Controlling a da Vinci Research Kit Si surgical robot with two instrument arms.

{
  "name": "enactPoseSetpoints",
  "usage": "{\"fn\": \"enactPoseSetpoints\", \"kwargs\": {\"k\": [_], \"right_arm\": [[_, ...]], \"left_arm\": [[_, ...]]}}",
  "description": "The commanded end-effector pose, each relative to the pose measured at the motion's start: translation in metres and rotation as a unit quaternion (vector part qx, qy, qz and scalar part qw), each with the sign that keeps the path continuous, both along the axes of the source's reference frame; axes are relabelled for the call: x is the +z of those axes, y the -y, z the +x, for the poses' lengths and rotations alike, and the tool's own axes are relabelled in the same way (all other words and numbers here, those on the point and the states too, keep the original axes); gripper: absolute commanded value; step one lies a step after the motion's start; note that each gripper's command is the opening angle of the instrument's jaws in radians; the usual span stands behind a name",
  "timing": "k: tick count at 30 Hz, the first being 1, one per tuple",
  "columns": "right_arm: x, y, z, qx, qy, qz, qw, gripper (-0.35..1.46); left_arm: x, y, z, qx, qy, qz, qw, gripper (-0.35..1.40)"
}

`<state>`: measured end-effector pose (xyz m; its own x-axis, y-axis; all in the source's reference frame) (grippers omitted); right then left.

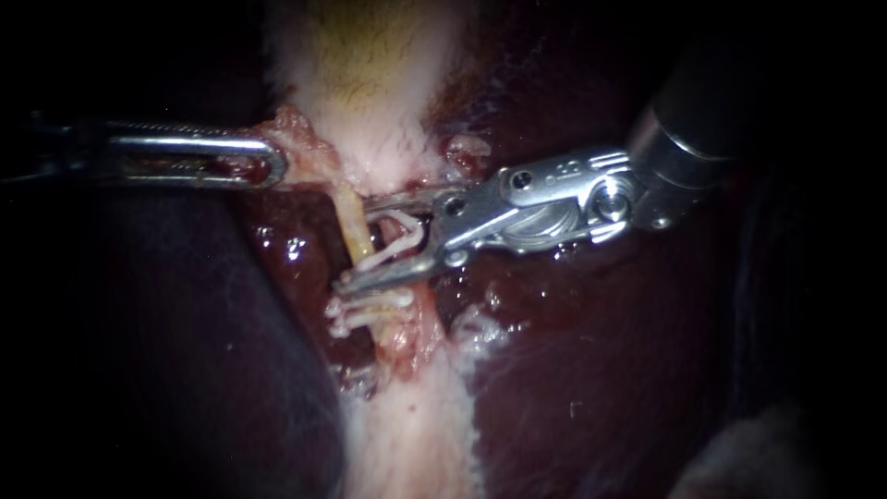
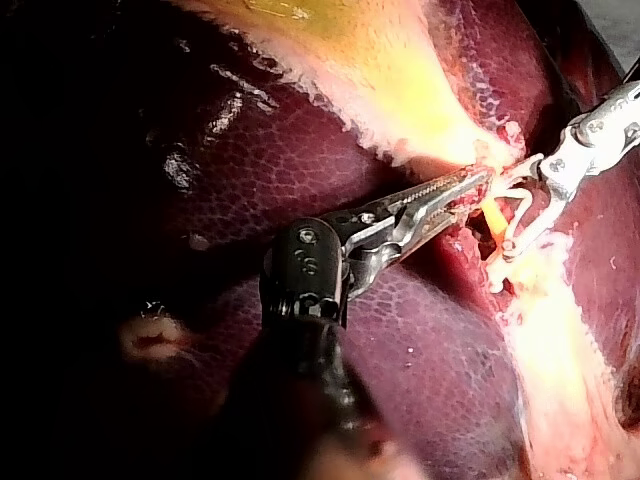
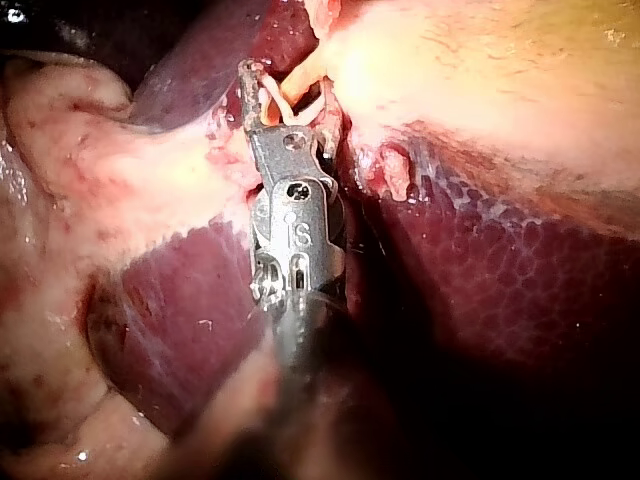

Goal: Clipping third clip left tube

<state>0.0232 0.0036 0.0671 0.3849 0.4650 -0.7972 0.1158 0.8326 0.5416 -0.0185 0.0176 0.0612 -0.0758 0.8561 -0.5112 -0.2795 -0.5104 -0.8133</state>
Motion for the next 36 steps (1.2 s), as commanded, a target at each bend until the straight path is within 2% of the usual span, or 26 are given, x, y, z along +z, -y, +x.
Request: {"fn": "enactPoseSetpoints", "kwargs": {"k": [1,6,12,18,24,29,36], "right_arm": [[0.0,0.0,0.0001,0.003,-0.002,0.003,1.0,0.5],[-0.0001,-0.0001,0.0007,0.01,-0.008,0.012,0.9998,0.5],[-0.0006,0.0001,0.001,0.031,-0.032,0.058,0.9973,0.5],[-0.0018,0.0002,0.0011,0.037,-0.061,0.094,0.993,0.49],[-0.0036,0.0003,0.0011,0.043,-0.075,0.105,0.9907,0.49],[-0.0049,0.0004,0.0007,0.041,-0.078,0.108,0.9902,0.48],[-0.0051,0.0004,0.0006,0.042,-0.076,0.117,0.9893,0.45]], "left_arm": [[0.0,0.0,0.0,0.0,0.0,0.0,1.0,-0.35],[0.0,0.0,0.0,0.0,0.0,0.0,1.0,-0.35],[0.0001,-0.0001,0.0,0.0,0.0,0.0,1.0,-0.35],[0.0002,-0.0003,0.0003,0.001,0.001,0.001,1.0,-0.35],[0.0005,-0.0005,0.0005,0.003,0.001,-0.002,1.0,-0.35],[0.0006,-0.0006,0.0007,0.003,0.002,-0.002,1.0,-0.35],[0.0007,-0.0006,0.0007,0.003,0.002,-0.002,1.0,-0.35]]}}
